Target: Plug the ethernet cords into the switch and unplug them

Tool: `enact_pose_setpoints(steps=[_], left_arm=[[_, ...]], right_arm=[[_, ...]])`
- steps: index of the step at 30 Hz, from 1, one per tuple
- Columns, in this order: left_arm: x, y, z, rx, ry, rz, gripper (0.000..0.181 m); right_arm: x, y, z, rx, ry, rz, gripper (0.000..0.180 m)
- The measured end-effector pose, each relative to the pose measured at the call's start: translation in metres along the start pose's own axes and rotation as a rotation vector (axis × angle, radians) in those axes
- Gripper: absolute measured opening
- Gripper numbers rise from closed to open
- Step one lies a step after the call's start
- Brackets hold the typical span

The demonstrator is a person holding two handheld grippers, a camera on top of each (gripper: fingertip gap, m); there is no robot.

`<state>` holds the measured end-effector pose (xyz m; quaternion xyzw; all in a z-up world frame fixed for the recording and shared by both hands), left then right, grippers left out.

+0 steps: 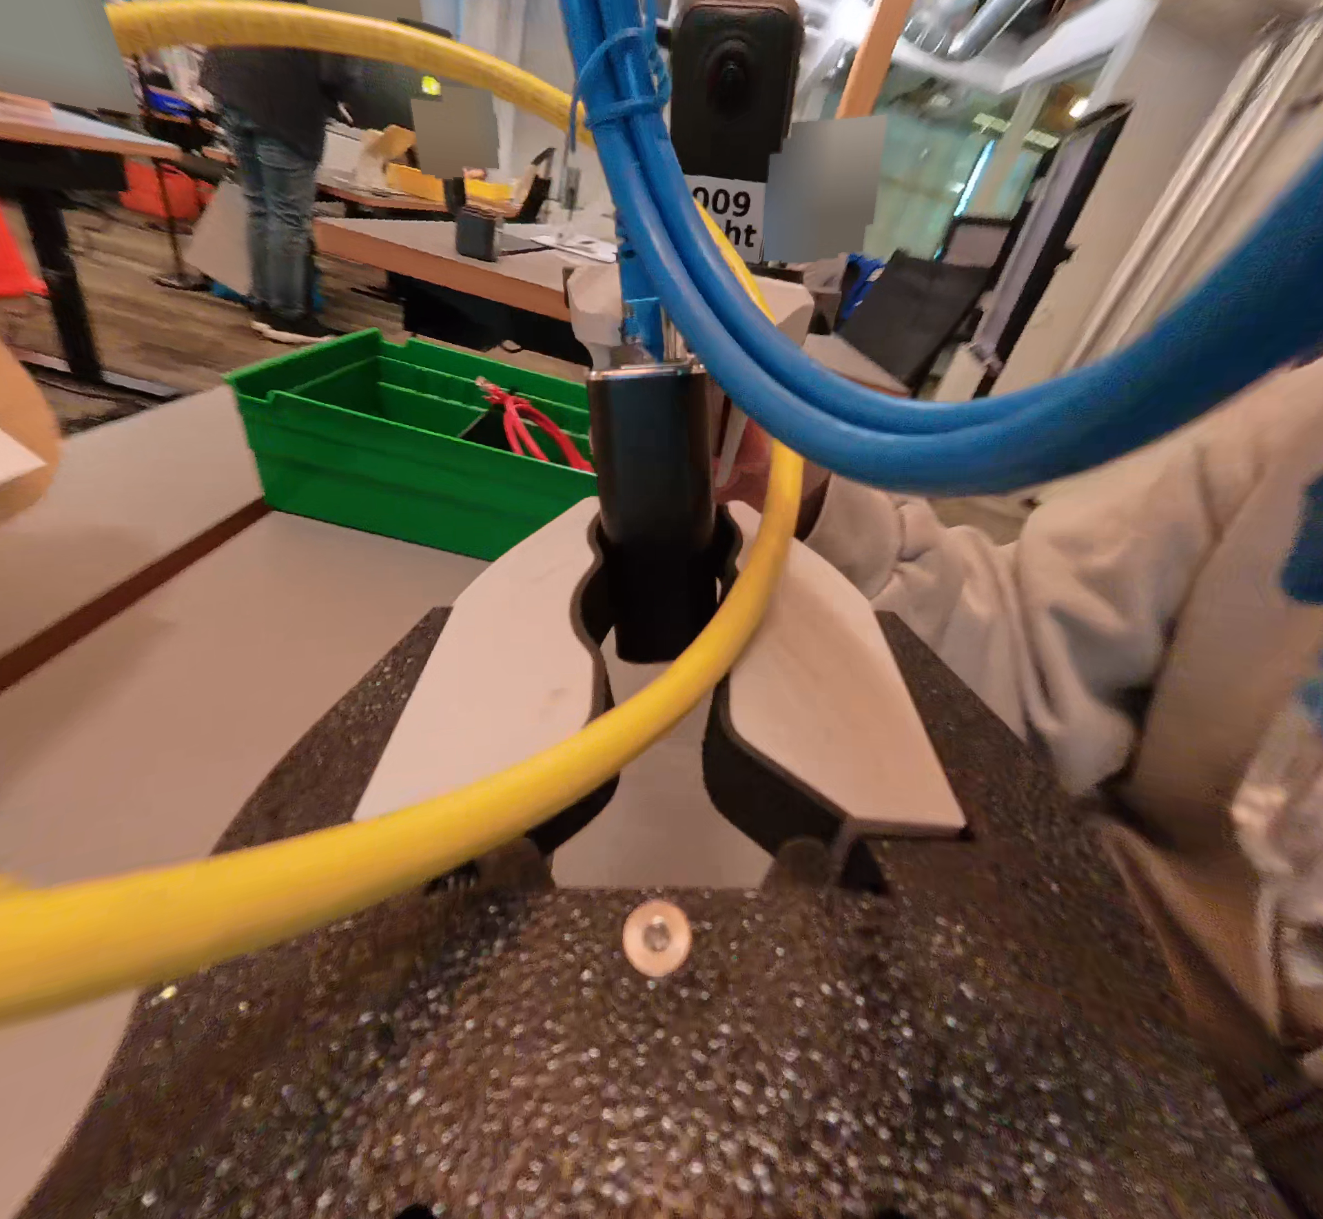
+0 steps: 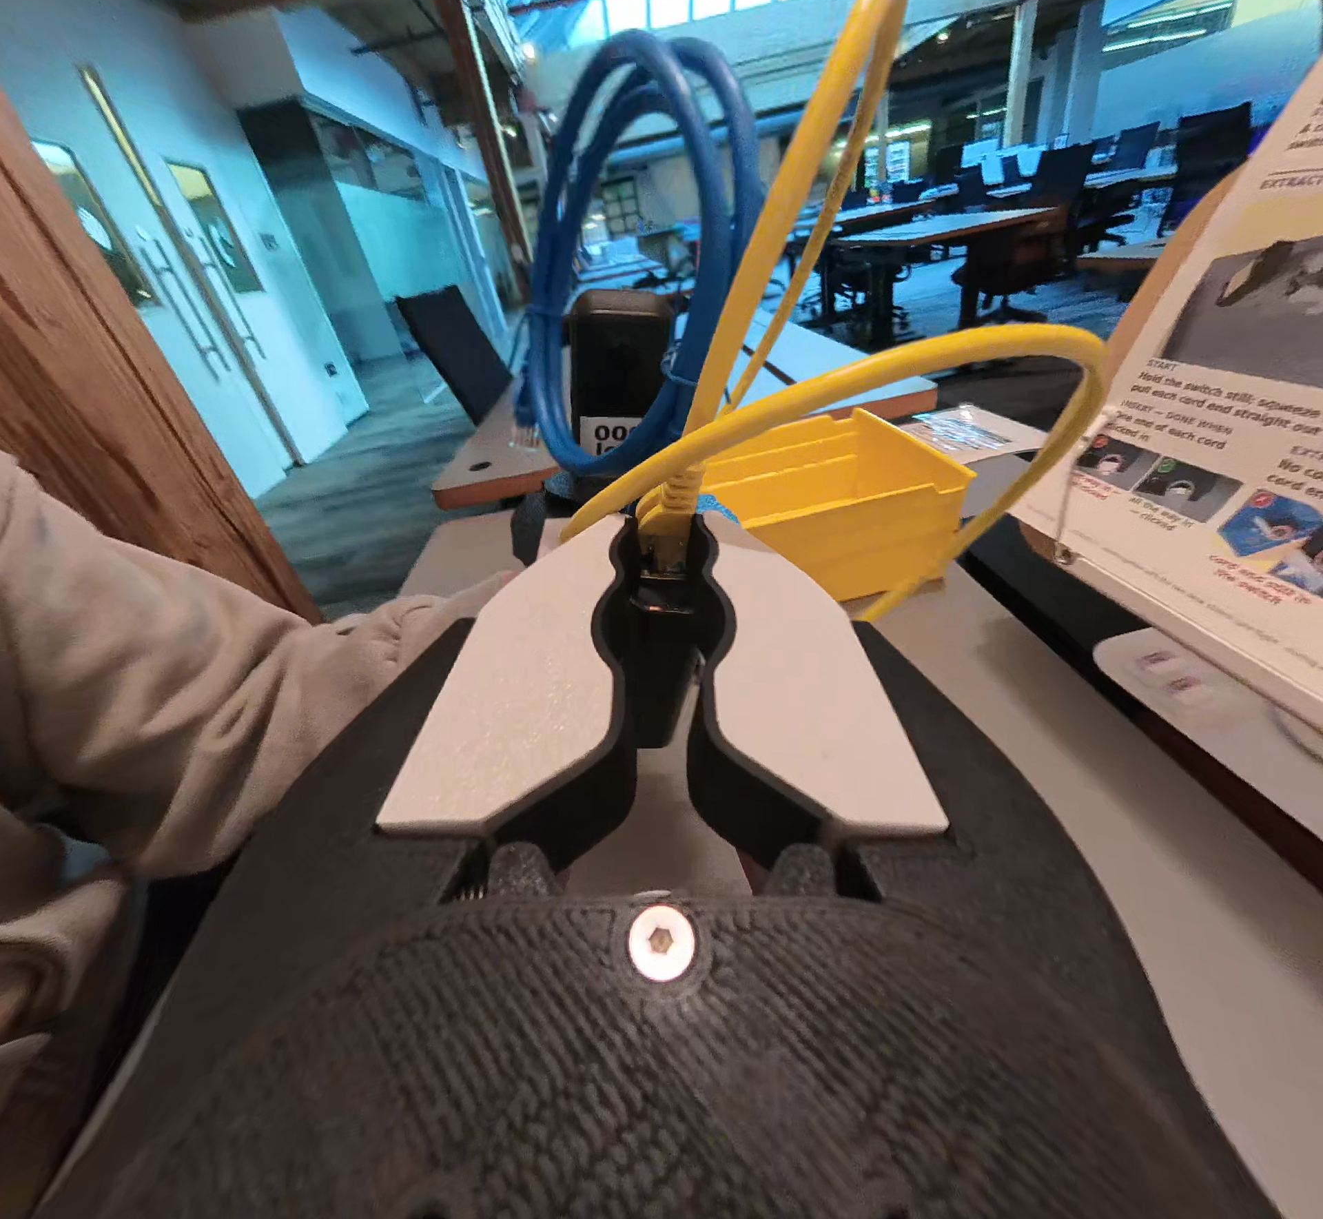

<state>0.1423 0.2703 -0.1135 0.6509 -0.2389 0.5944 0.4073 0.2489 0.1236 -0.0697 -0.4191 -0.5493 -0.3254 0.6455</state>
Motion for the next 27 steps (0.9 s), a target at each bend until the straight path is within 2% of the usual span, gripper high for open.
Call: enact_pose_setpoints(steps=[3,6,11,13,18,24,27], left_arm=[[-0.001,0.0,0.003,-0.018,0.03,-0.001,0.025],[0.004,0.006,0.001,0.067,-0.024,0.113,0.025],[0.001,0.002,0.005,-0.036,0.035,-0.05,0.025],[-0.001,0.001,0.01,-0.014,0.045,-0.038,0.025],[-0.002,0.001,0.006,0.033,-0.015,0.029,0.025],[0.004,0.01,0.003,0.047,-0.146,0.073,0.025],[0.003,0.015,-0.001,0.069,-0.165,0.181,0.028]], right_arm=[[0.004,-0.003,-0.004,-0.014,-0.02,-0.017,0.013],[0.004,-0.002,-0.005,0.003,-0.016,0.013,0.013],[0.006,-0.002,-0.006,-0.01,-0.004,0.013,0.013],[0.005,0.0,-0.009,-0.024,-0.006,0.008,0.013],[0.005,-0.003,-0.007,-0.052,-0.078,-0.047,0.014],[0.003,-0.007,-0.003,0.021,-0.108,-0.019,0.014],[0.001,-0.011,0.004,0.06,-0.135,-0.03,0.014]])
Point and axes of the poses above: each gripper's, where its closed fingertips meet, z out along the fingers, x out of its top, y = z × x across the jaws, the point moved 10 cm from there along -z, back along the fingers, and after that the axes turned 2 degrees about -x, right-handed, at the moved point
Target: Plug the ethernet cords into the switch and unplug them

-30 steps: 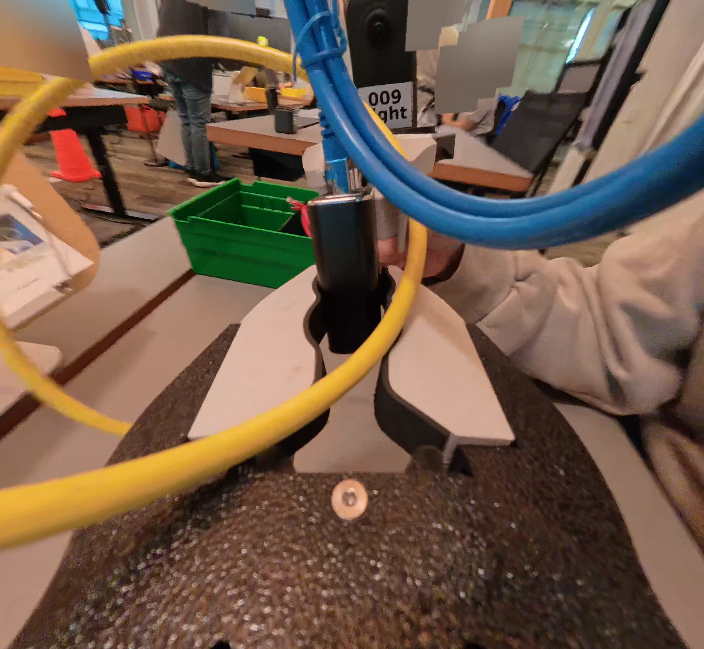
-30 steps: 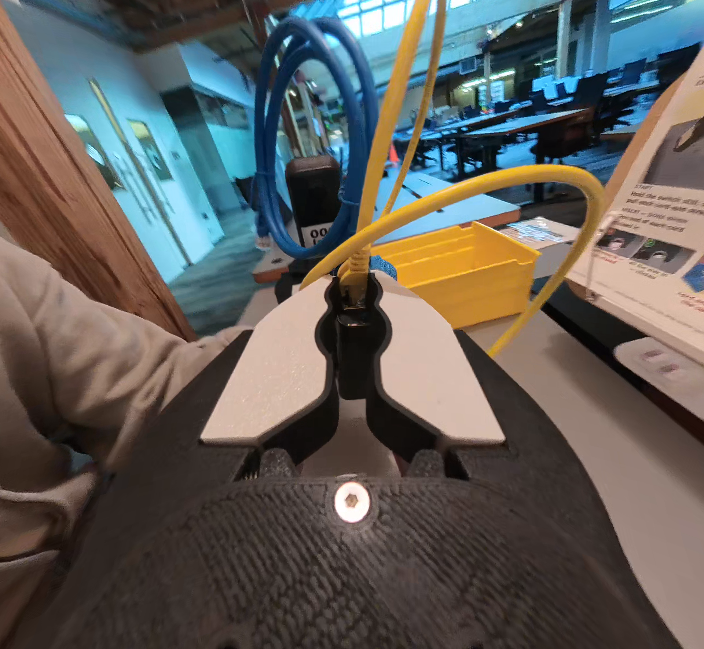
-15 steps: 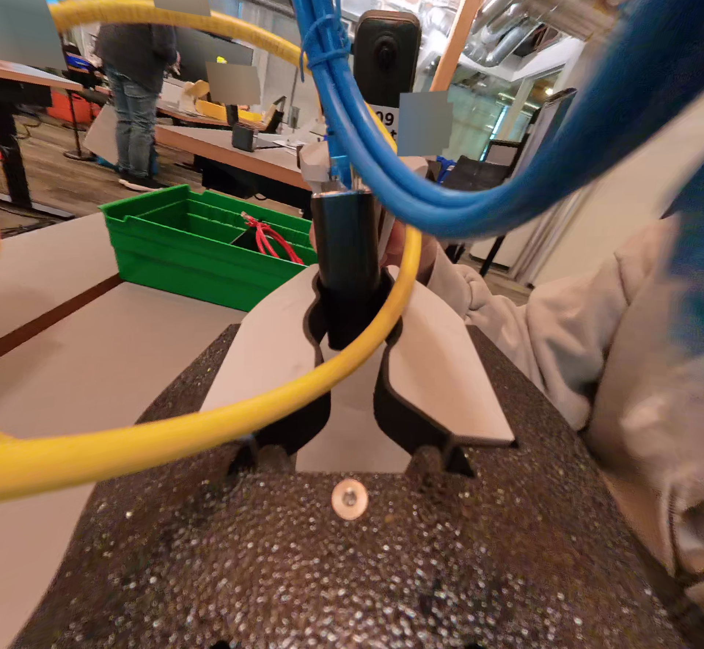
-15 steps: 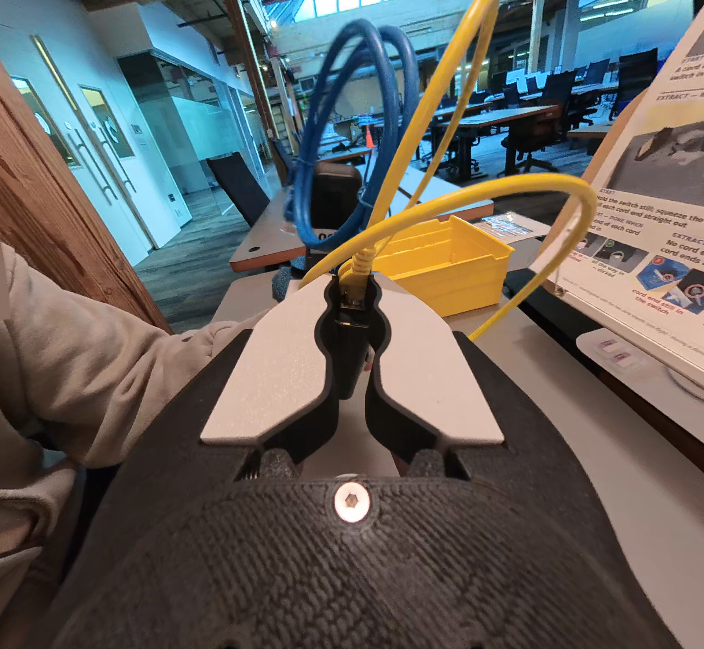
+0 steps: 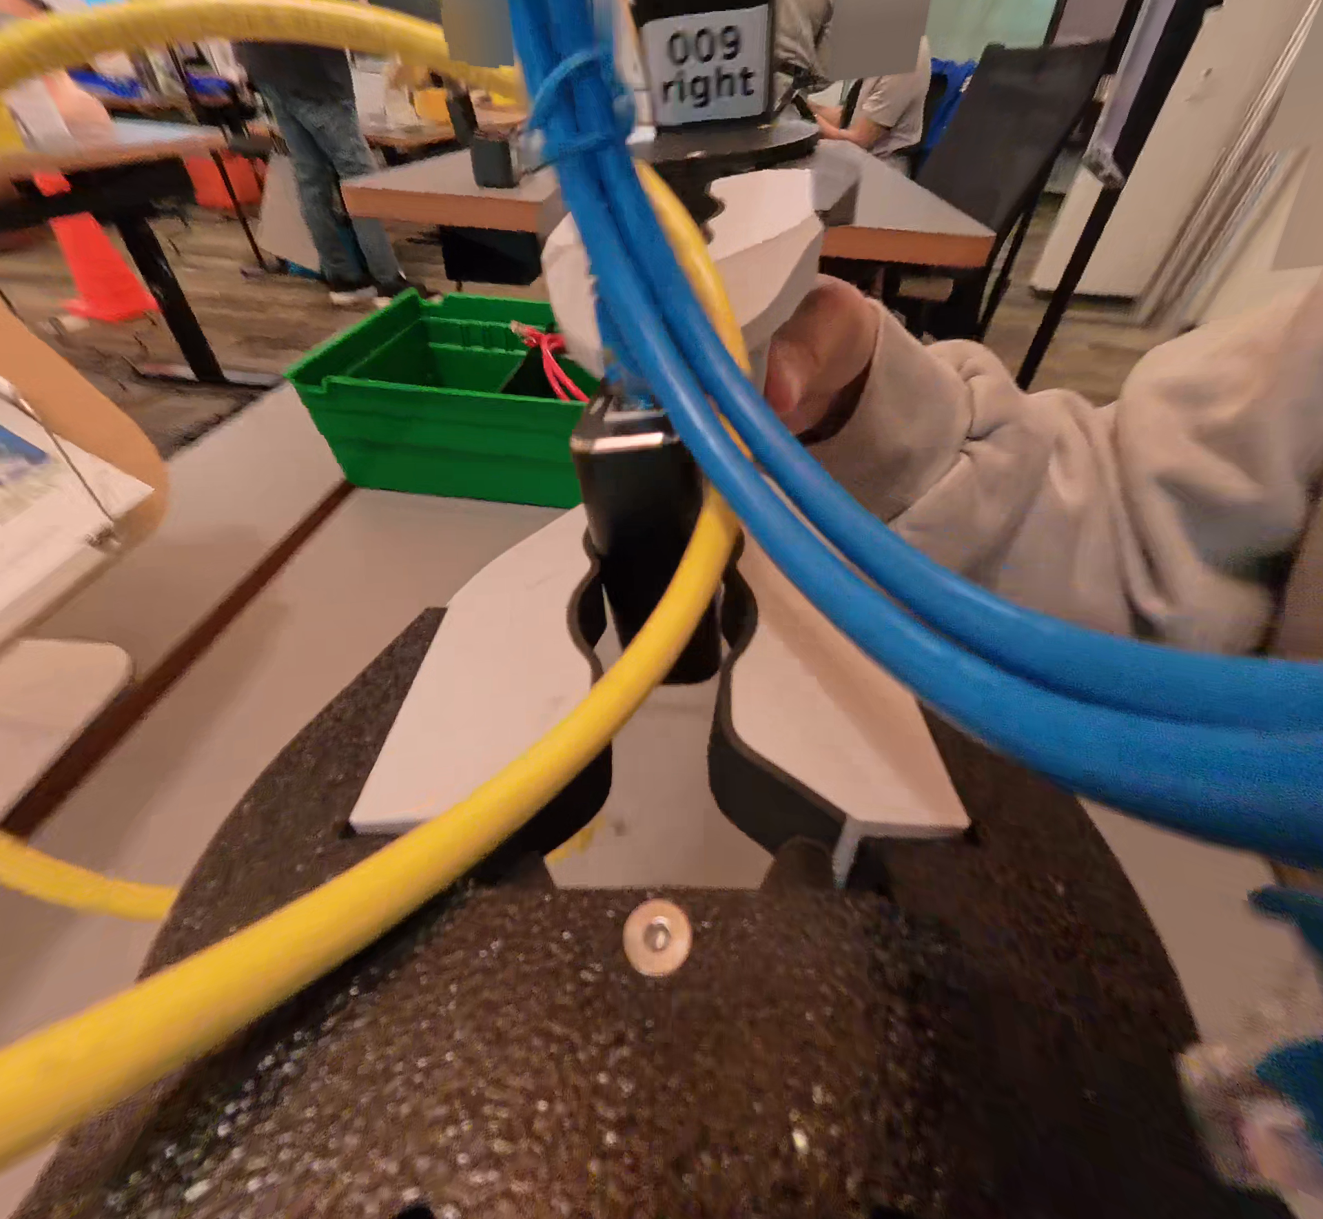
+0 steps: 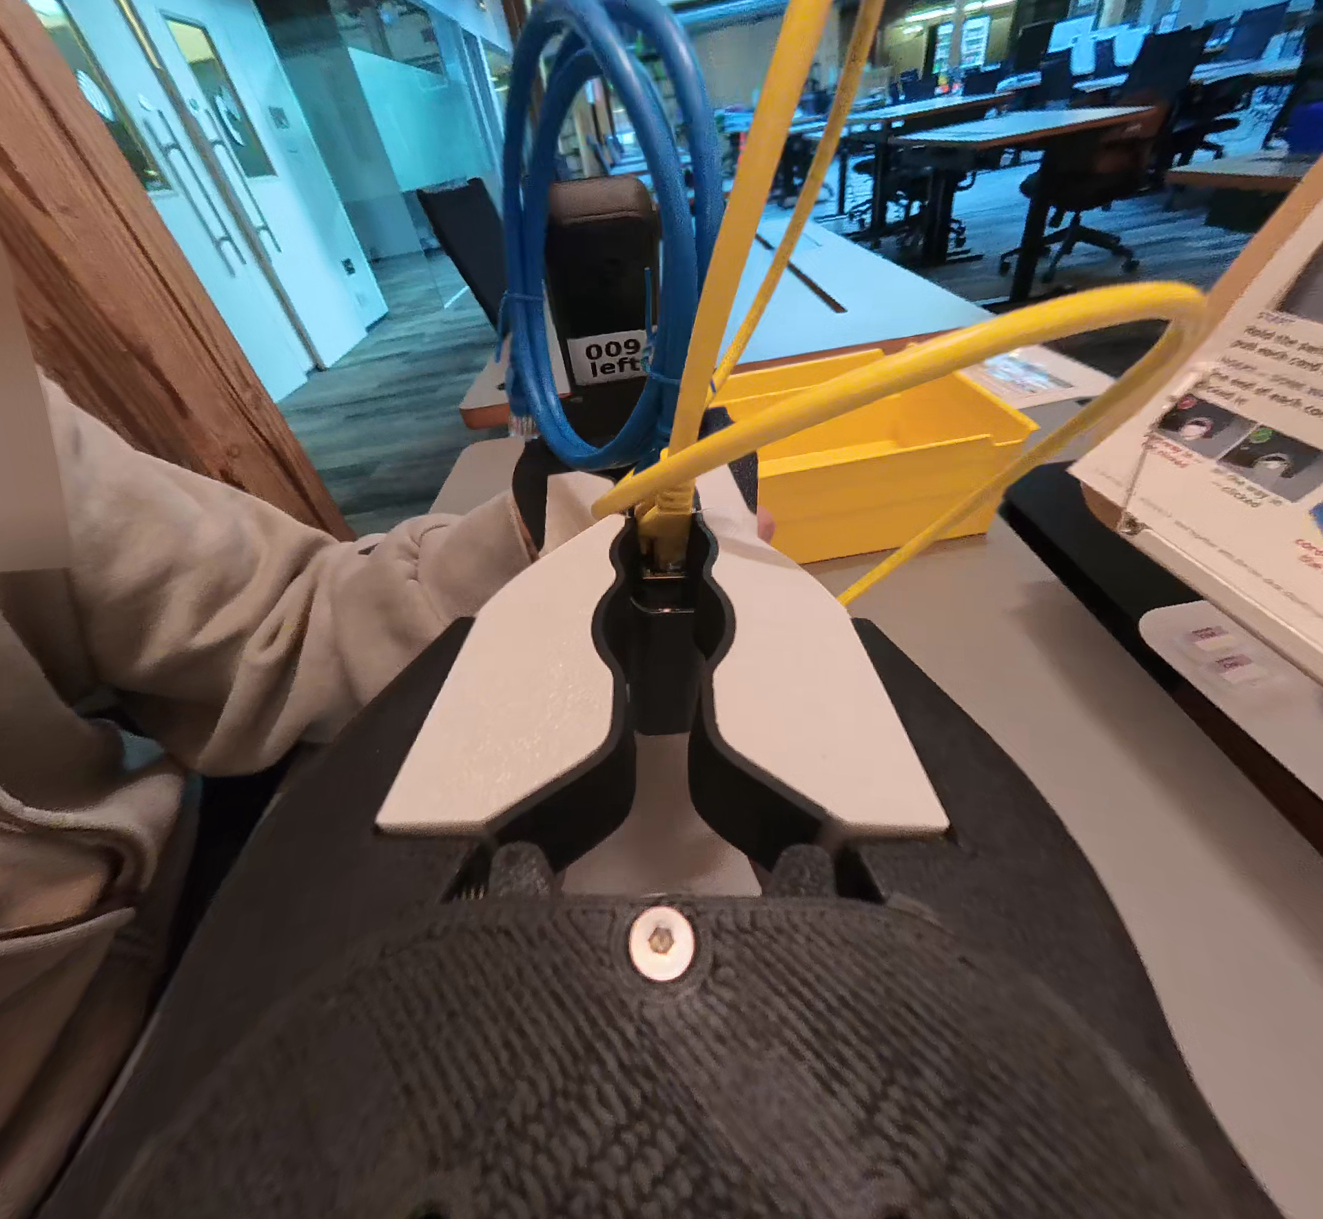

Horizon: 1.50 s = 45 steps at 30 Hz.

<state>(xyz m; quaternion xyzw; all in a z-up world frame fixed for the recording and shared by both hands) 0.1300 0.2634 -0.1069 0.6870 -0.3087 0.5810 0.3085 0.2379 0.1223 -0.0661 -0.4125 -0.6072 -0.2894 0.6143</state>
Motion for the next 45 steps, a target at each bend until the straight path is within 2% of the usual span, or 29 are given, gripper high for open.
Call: enact_pose_setpoints(steps=[2,7,13,21,23,24,26,30,32,37,40,42,44,45], left_arm=[[0.004,0.005,0.003,0.022,0.044,0.054,0.033],[0.004,0.003,0.014,-0.014,0.131,-0.024,0.028],[0.005,0.002,0.014,0.005,0.076,-0.062,0.027],[0.008,-0.001,0.009,0.003,0.048,-0.16,0.029],[0.002,-0.005,0.008,-0.056,0.074,-0.215,0.031],[-0.001,-0.006,0.007,-0.093,0.097,-0.225,0.026],[0.001,-0.004,0.007,-0.105,0.102,-0.195,0.026],[0.006,-0.001,0.002,-0.023,0.056,-0.112,0.026],[-0.001,-0.007,0.002,-0.04,0.06,-0.182,0.026],[-0.009,-0.011,0.01,-0.151,0.114,-0.269,0.026],[-0.009,-0.01,0.012,-0.132,0.09,-0.237,0.026],[-0.007,-0.009,0.009,-0.098,0.066,-0.196,0.026],[-0.003,-0.009,0.007,-0.099,0.112,-0.215,0.027],[-0.001,-0.008,0.005,-0.109,0.127,-0.226,0.022]], right_arm=[[-0.002,0.0,0.004,0.039,0.001,0.027,0.014],[-0.001,-0.004,0.011,0.024,-0.007,-0.003,0.013],[-0.002,0.0,0.006,0.02,0.006,0.007,0.014],[0.002,-0.007,0.01,-0.082,-0.003,-0.096,0.014],[0.005,-0.013,0.014,-0.166,-0.081,-0.187,0.015],[0.005,-0.016,0.015,-0.177,-0.091,-0.197,0.015],[0.004,-0.011,0.012,-0.102,-0.05,-0.093,0.013],[-0.007,0.003,0.012,0.041,0.083,0.13,0.013],[-0.007,0.004,0.014,-0.037,0.017,0.056,0.013],[-0.003,-0.002,0.01,-0.105,-0.07,-0.053,0.013],[-0.002,-0.003,0.008,-0.105,-0.101,-0.06,0.013],[-0.004,0.001,0.009,-0.053,-0.077,0.002,0.013],[-0.004,0.002,0.011,-0.036,0.004,0.03,0.013],[-0.003,0.001,0.012,-0.022,0.031,0.035,0.013]])
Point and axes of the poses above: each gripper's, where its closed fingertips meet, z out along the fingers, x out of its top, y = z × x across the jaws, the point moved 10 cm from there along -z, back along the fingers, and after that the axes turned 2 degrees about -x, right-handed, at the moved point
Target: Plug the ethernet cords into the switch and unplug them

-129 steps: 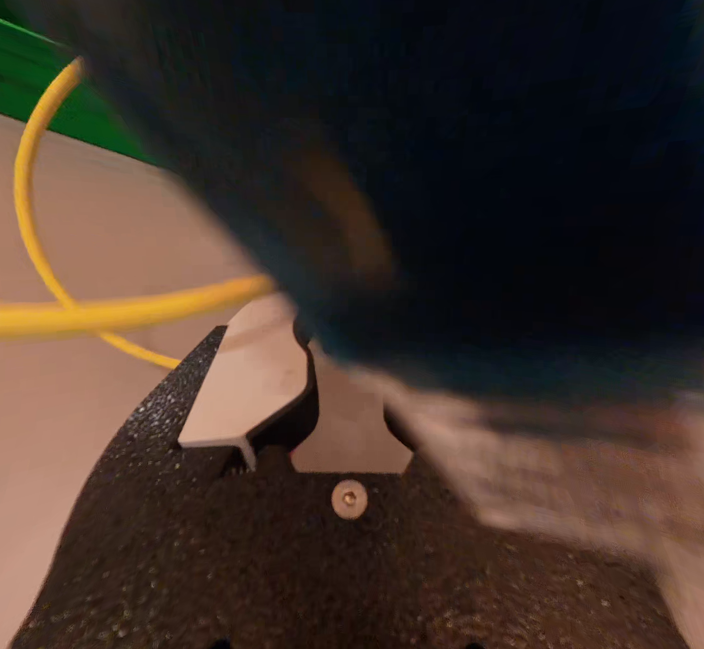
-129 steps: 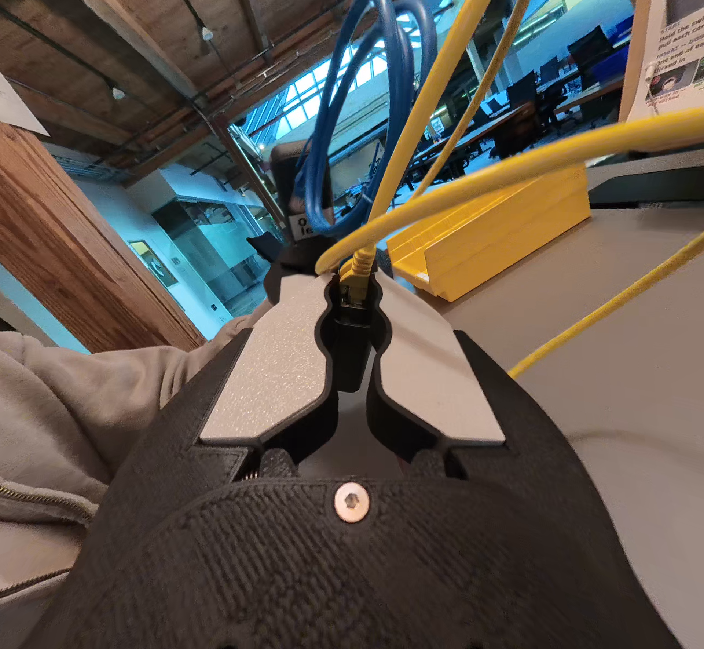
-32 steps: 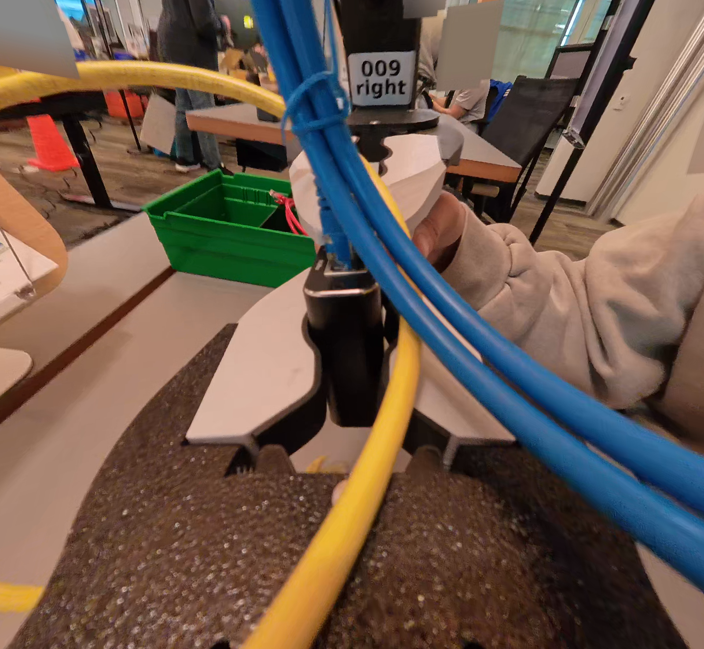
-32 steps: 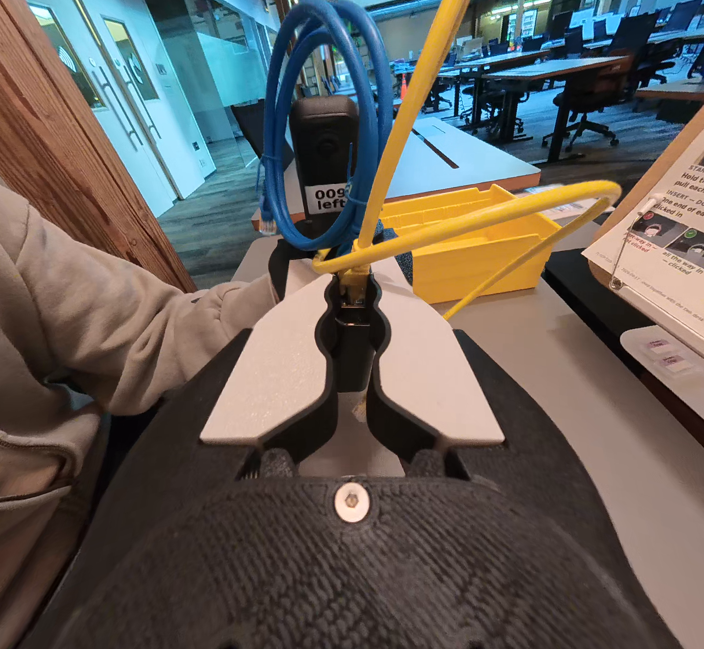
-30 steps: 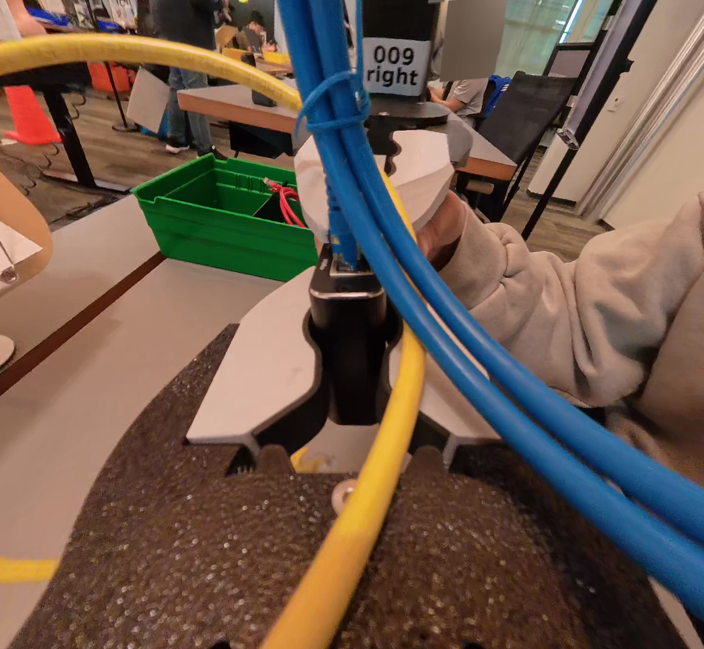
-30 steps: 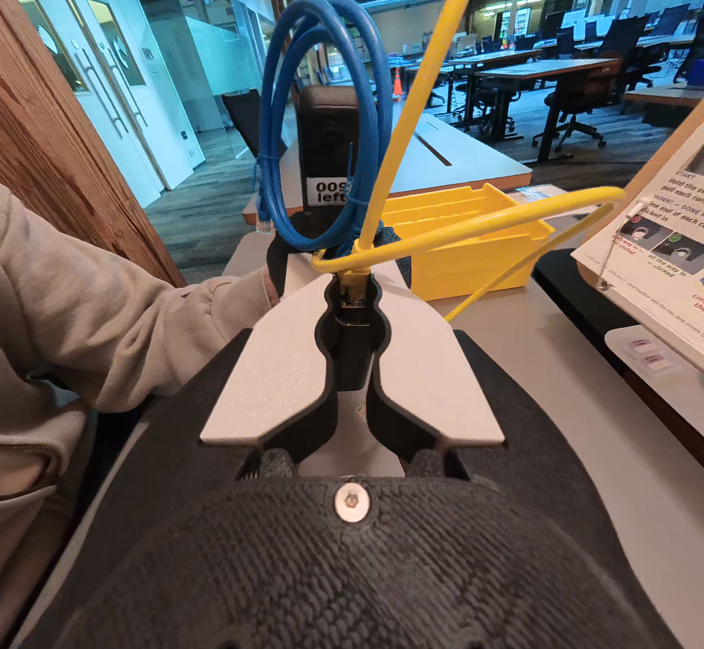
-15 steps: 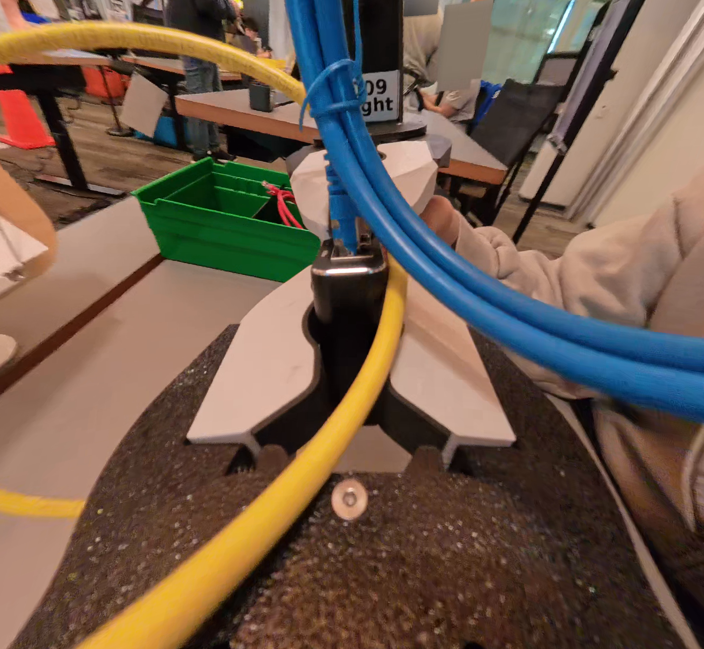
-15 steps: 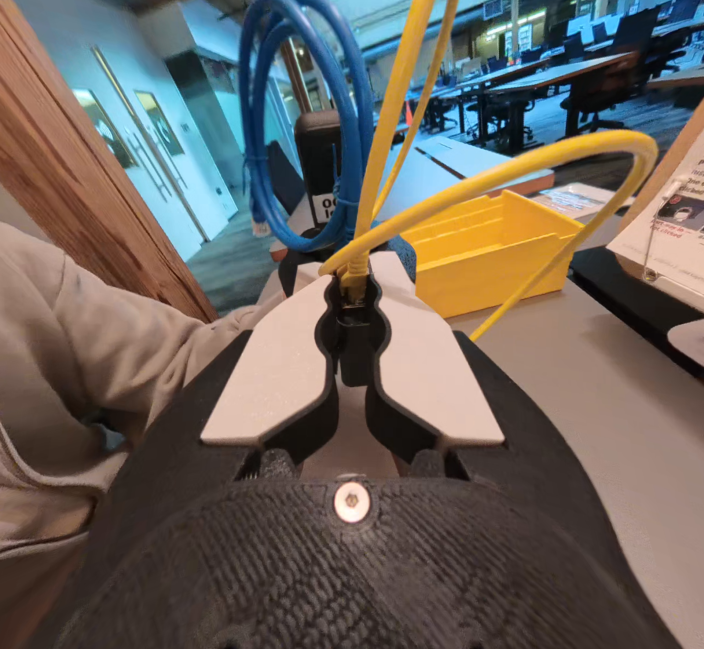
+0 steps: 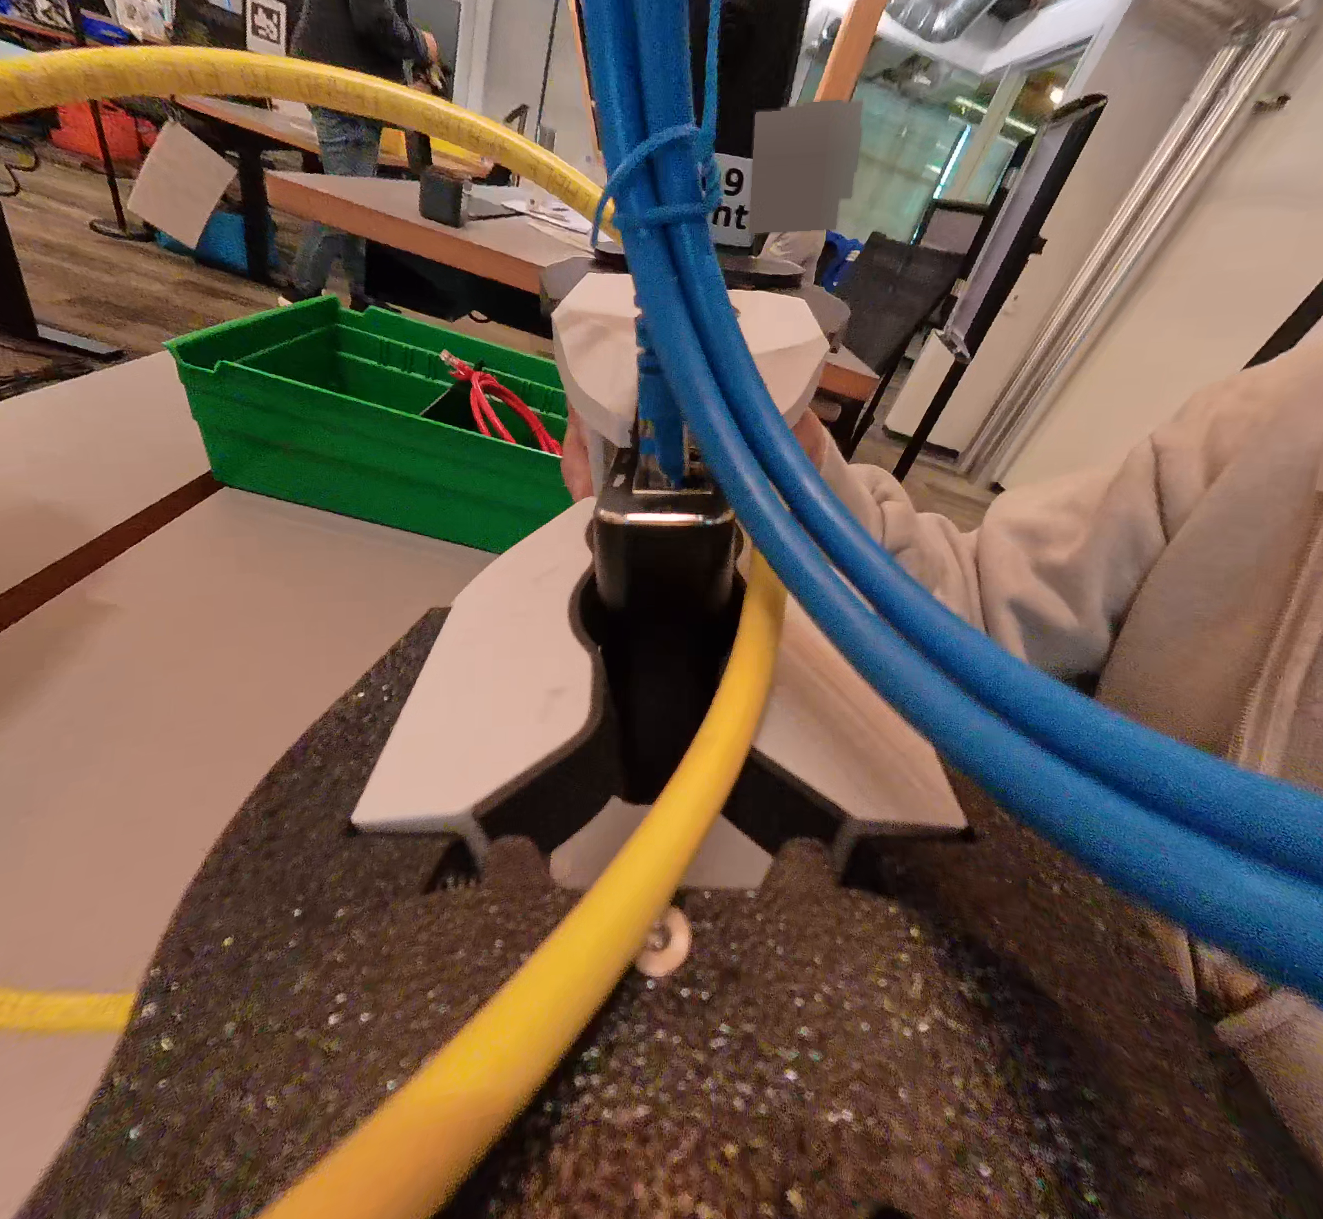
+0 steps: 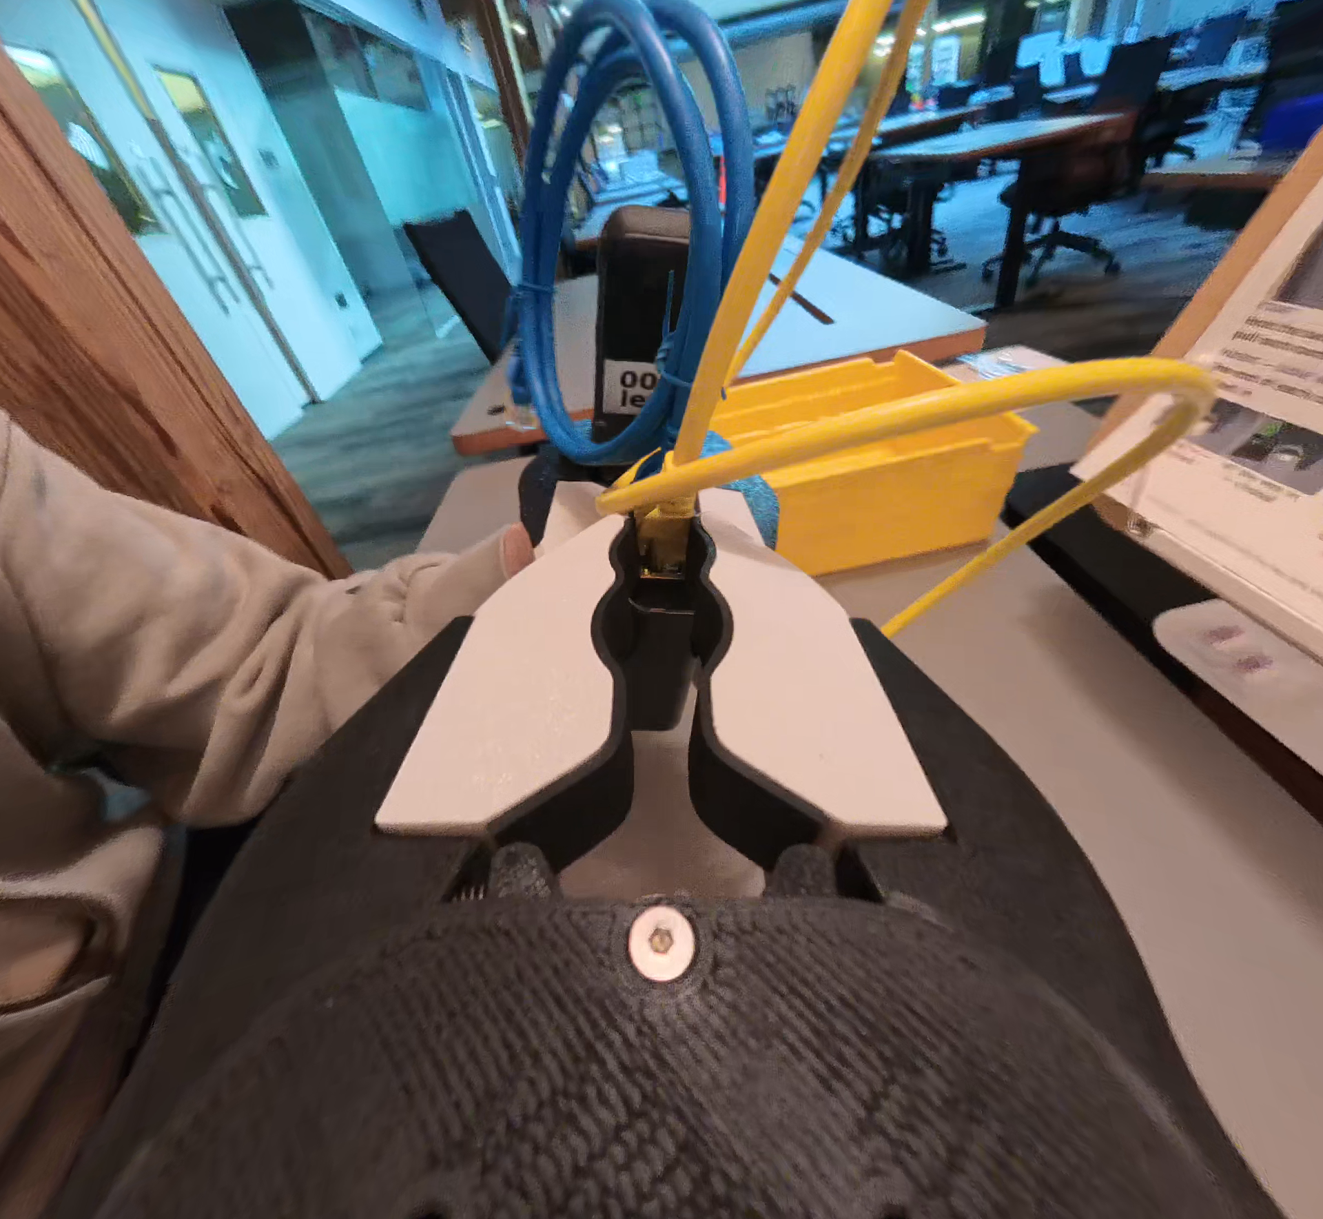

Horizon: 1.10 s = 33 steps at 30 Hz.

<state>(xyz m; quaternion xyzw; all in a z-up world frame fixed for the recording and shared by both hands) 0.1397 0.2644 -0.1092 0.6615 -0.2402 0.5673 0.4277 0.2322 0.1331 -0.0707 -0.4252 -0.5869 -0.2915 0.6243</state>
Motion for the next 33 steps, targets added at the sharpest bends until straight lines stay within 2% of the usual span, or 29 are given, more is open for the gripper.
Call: enact_pose_setpoints(steps=[5,13,26,33], left_arm=[[0.012,0.014,0.004,-0.014,0.017,-0.001,0.026],[0.013,0.011,0.001,-0.022,0.09,-0.052,0.026],[0.011,0.011,0.002,0.029,0.035,0.02,0.025],[0.012,0.012,0.001,0.011,0.058,-0.001,0.026]], right_arm=[[0.004,-0.002,-0.005,0.138,0.115,0.057,0.014],[0.007,-0.007,-0.005,0.066,0.1,0.004,0.022],[0.006,-0.004,-0.006,0.04,0.083,0.031,0.013],[0.011,-0.018,-0.004,-0.11,0.036,-0.169,0.013]])
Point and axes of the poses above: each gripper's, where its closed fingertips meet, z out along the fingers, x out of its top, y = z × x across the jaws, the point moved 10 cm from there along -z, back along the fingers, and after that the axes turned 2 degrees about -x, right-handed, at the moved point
